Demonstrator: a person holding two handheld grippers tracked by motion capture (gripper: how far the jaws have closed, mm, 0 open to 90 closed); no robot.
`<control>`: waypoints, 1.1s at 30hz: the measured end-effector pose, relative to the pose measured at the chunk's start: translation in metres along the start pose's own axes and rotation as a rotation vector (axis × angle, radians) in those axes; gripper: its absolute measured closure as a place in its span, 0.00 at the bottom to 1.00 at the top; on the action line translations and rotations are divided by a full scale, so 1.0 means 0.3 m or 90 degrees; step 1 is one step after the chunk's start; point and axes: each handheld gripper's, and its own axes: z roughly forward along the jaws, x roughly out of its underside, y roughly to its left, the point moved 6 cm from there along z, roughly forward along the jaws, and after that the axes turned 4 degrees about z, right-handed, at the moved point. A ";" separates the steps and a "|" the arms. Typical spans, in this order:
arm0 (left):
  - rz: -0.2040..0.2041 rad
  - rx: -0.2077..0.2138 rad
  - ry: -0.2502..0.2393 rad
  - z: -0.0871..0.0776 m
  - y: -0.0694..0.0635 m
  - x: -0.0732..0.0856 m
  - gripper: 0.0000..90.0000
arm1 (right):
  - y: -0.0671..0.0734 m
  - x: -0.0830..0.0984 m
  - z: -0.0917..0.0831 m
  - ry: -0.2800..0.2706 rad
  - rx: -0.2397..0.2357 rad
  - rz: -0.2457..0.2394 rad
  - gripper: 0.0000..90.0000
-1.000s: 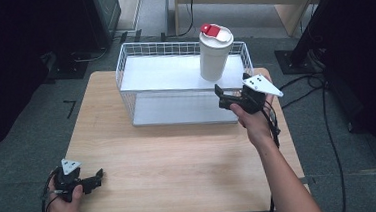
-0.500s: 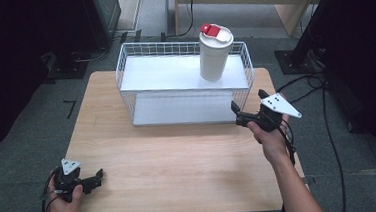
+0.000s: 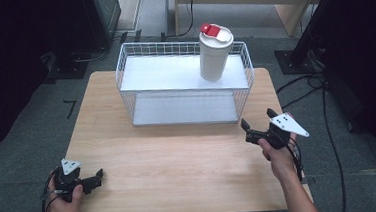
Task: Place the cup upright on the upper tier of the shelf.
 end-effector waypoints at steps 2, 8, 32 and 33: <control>0.000 0.000 -0.001 0.000 0.000 0.000 0.02 | -0.018 0.027 -0.009 0.007 0.009 0.003 0.00; 0.000 0.000 0.000 0.000 0.000 0.000 0.02 | -0.071 0.103 -0.041 0.027 0.033 0.019 0.00; 0.000 0.000 -0.001 0.000 0.000 0.000 0.02 | -0.191 0.329 -0.201 0.121 0.085 0.045 0.00; 0.000 0.000 -0.001 0.000 0.000 0.000 0.02 | -0.195 0.338 -0.210 0.127 0.089 0.044 0.00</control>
